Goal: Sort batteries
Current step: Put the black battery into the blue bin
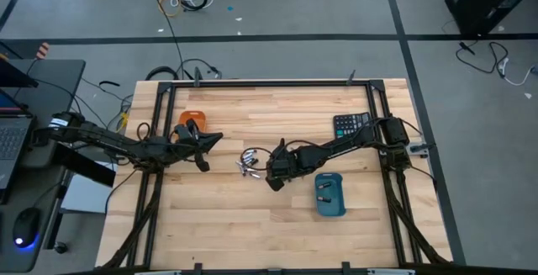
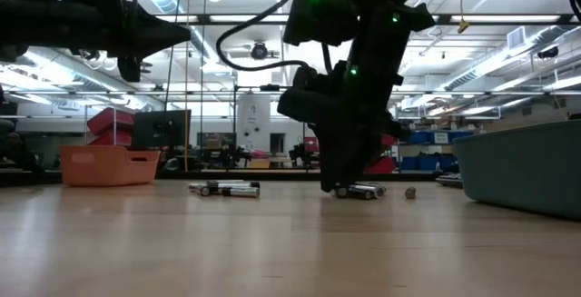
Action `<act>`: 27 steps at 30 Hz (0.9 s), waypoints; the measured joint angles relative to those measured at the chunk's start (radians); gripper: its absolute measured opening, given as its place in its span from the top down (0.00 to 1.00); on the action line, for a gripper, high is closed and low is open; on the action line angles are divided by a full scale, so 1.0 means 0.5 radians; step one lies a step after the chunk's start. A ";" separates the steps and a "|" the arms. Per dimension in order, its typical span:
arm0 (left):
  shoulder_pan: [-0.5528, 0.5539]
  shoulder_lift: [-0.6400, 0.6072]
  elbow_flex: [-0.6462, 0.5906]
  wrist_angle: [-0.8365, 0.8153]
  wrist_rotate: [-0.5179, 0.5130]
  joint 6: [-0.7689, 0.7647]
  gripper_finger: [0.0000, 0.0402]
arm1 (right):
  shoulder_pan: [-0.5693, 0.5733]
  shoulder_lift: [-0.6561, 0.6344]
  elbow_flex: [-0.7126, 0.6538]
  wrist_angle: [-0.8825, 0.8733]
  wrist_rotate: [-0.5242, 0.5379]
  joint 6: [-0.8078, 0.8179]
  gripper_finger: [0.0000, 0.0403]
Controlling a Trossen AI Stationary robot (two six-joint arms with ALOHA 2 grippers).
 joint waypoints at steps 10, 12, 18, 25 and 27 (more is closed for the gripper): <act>0.000 0.000 0.000 -0.003 0.000 0.000 1.00 | 0.000 0.000 -0.001 0.034 -0.004 -0.001 0.70; 0.000 0.000 0.000 -0.005 0.000 0.001 1.00 | 0.000 0.000 -0.032 0.097 -0.006 0.000 0.71; 0.000 0.000 0.000 -0.009 0.000 0.000 1.00 | -0.008 -0.014 -0.127 0.235 -0.041 -0.001 0.73; 0.000 0.000 0.000 -0.009 0.000 0.001 1.00 | -0.010 -0.011 -0.131 0.243 -0.040 -0.062 0.83; 0.000 0.000 0.000 -0.010 0.000 0.000 1.00 | -0.010 -0.011 -0.131 0.245 -0.041 -0.096 0.87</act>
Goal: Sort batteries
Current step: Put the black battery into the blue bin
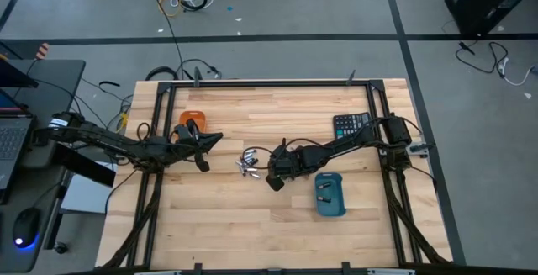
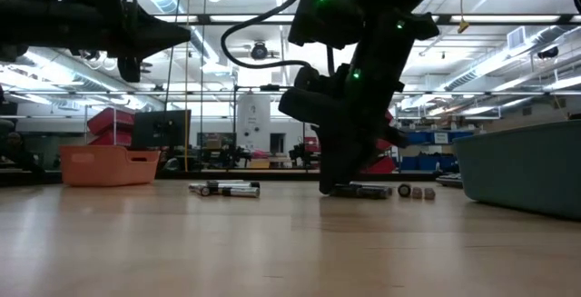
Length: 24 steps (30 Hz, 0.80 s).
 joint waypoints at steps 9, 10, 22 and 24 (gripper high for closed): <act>0.000 0.000 0.000 -0.002 0.000 0.000 1.00 | -0.001 0.004 0.000 0.030 -0.002 -0.062 0.94; 0.000 0.000 0.000 -0.005 0.000 0.000 1.00 | -0.001 0.004 0.000 0.033 -0.002 -0.067 0.94; 0.000 0.001 0.000 -0.057 0.001 -0.006 1.00 | 0.000 -0.282 0.044 -0.007 0.000 -0.338 0.95; 0.000 0.001 0.000 -0.059 0.001 -0.005 1.00 | 0.001 -0.372 0.042 -0.026 -0.003 -0.386 0.95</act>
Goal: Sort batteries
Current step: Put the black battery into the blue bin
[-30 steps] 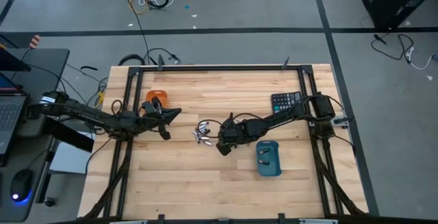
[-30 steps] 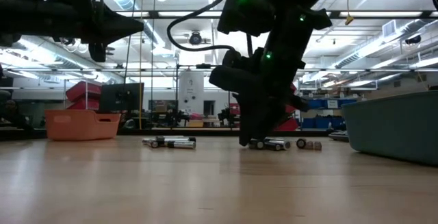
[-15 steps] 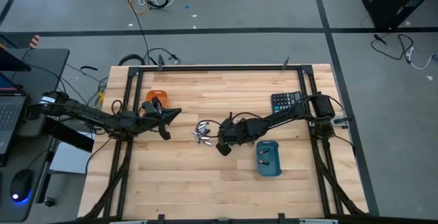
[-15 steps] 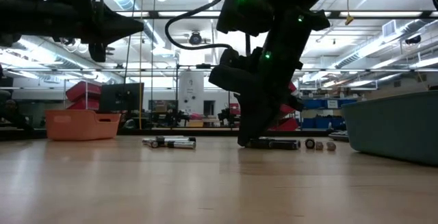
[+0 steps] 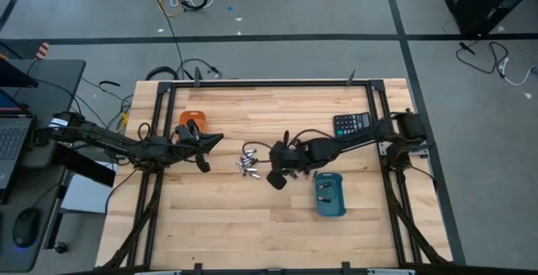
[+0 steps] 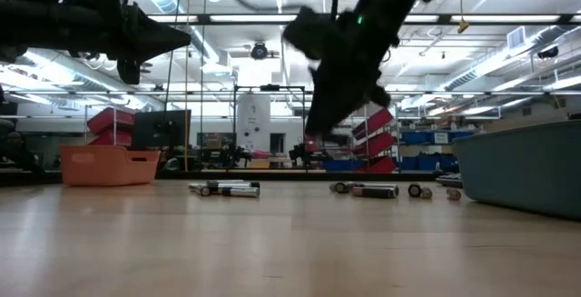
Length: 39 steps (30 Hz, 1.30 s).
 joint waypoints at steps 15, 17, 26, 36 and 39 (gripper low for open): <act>0.000 0.000 0.000 0.037 0.000 0.001 1.00 | 0.295 -0.708 -0.456 -0.495 -0.067 -0.086 0.94; 0.000 0.000 0.000 0.040 0.000 0.009 1.00 | 0.374 -0.803 -0.579 -0.473 -0.112 -0.152 0.94; 0.001 -0.001 0.000 0.114 0.000 0.056 1.00 | 0.630 -0.993 -1.112 -0.041 -0.197 -0.244 0.93; 0.001 0.000 0.000 0.127 0.000 0.105 1.00 | 0.629 -0.995 -1.225 0.117 -0.195 -0.234 0.82; 0.001 -0.001 0.000 0.128 0.000 0.112 1.00 | 0.629 -0.995 -1.225 0.125 -0.196 -0.200 0.79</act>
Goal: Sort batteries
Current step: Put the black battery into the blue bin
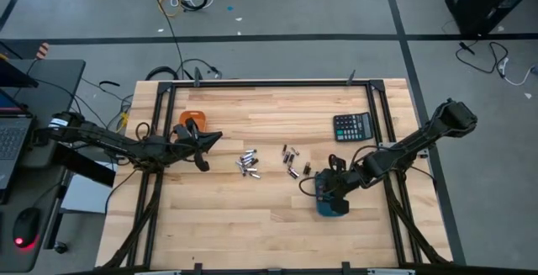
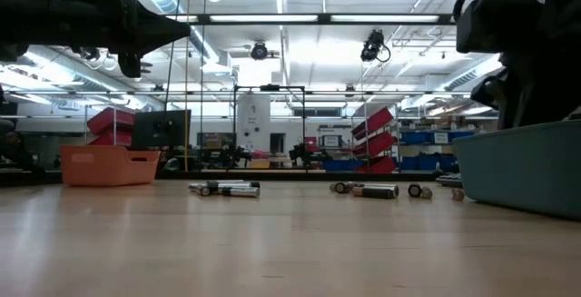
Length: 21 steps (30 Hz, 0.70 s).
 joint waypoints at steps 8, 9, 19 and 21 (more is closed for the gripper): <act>0.000 0.001 0.000 -0.001 -0.006 -0.001 1.00 | -0.039 -0.066 0.196 -0.118 0.135 -0.133 0.80; 0.000 0.000 0.000 -0.002 -0.006 -0.001 1.00 | -0.055 -0.073 0.244 -0.162 0.189 -0.162 0.80; 0.000 0.000 0.000 -0.003 -0.006 -0.007 1.00 | -0.386 0.131 0.639 -0.403 0.299 -0.605 0.81; 0.000 0.000 0.000 -0.003 -0.006 -0.008 1.00 | -0.470 0.215 0.691 -0.453 0.279 -0.625 0.81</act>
